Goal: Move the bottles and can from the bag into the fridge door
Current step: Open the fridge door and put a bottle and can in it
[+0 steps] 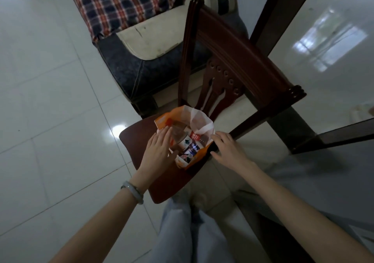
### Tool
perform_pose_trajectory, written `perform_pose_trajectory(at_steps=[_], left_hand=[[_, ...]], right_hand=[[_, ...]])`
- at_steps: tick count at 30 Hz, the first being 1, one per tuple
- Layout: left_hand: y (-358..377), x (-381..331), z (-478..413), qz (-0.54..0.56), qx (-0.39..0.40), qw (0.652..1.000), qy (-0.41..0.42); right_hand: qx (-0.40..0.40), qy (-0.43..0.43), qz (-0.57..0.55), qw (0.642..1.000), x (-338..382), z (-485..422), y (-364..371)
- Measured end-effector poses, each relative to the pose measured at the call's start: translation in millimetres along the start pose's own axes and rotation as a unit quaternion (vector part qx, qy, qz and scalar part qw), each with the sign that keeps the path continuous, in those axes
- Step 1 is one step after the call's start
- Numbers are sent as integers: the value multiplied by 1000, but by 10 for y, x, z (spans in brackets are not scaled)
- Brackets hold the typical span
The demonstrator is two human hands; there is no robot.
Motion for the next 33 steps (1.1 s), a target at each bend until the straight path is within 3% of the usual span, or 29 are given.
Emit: perform_pose_trajectory(at_steps=[9,13,20,26,29,33], left_hand=[[286,207,-462,48,16,998,-26],[425,313,-635,49,33,998,-13],[649,257,-858,16,52,997,47],[808,191,-959,6,85,991,105],[842,203,-1003,1,103,989,108],[813,233,-1110,-18,142,985,99]], right_hand=[[47,16,-69,996,-215,-593,215],[87,17,-48,995,-307,-942,455],[244,-7,71,967,-366,-1375,1052],[346,59,97,931,-595,-1378,1296],[346,74,62,933,-607,-1356,1298],[281,75,-18,956,-472,-1348,1074]])
Point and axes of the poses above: each hand's wrist, its own z-axis away from the middle knuckle, its own y-axis out of the palm, x = y × z, the point moved 5 cm from there along -z, towards the middle knuckle, and after that the axes turned 13 degrees about -z, right-handed, at the moved point
